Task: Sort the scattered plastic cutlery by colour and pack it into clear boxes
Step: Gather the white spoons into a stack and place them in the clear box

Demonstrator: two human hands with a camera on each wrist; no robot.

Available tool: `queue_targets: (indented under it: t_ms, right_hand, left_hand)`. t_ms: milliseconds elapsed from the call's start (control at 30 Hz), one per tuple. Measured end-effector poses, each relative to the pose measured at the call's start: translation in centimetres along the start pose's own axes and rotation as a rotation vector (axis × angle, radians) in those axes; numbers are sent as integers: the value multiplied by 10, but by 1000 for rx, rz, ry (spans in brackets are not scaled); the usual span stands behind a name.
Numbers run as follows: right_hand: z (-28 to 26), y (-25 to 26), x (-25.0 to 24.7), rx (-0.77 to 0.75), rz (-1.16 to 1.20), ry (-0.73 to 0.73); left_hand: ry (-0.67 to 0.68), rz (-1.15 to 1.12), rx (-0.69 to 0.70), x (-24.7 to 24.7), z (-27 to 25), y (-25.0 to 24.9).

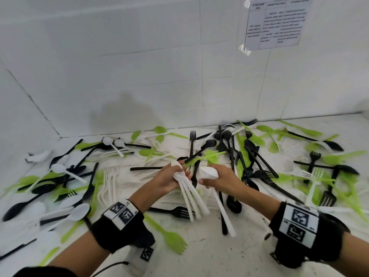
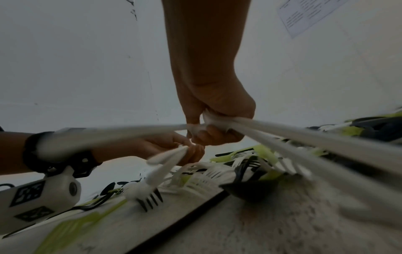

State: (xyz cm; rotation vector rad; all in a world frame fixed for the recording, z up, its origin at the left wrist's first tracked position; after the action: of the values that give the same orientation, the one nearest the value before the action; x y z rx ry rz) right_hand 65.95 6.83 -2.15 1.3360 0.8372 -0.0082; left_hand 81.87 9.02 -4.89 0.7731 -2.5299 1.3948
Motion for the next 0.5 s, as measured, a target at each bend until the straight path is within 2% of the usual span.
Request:
queue_targets:
  t_ms: [133, 300, 500]
  right_hand:
    - [6, -4, 0, 48, 175, -76]
    - [8, -4, 11, 190, 387, -22]
    - [5, -3, 20, 208, 502, -1]
  left_hand:
    - [89, 70, -4, 8, -5, 4]
    - [177, 194, -23, 17, -4, 17]
    - [238, 253, -6, 20, -5, 20]
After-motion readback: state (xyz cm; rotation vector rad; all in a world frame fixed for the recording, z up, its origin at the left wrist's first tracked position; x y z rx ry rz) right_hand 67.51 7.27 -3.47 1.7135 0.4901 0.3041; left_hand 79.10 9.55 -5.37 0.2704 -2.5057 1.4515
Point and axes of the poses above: each hand's wrist, its own z-axis towards the middle knuckle, its own x-axis out of the palm, y = z × x, the point moved 6 cm from there along z, towards the middle knuckle, and after that the axes turned 6 degrees about -x, right-handed, at the moved point
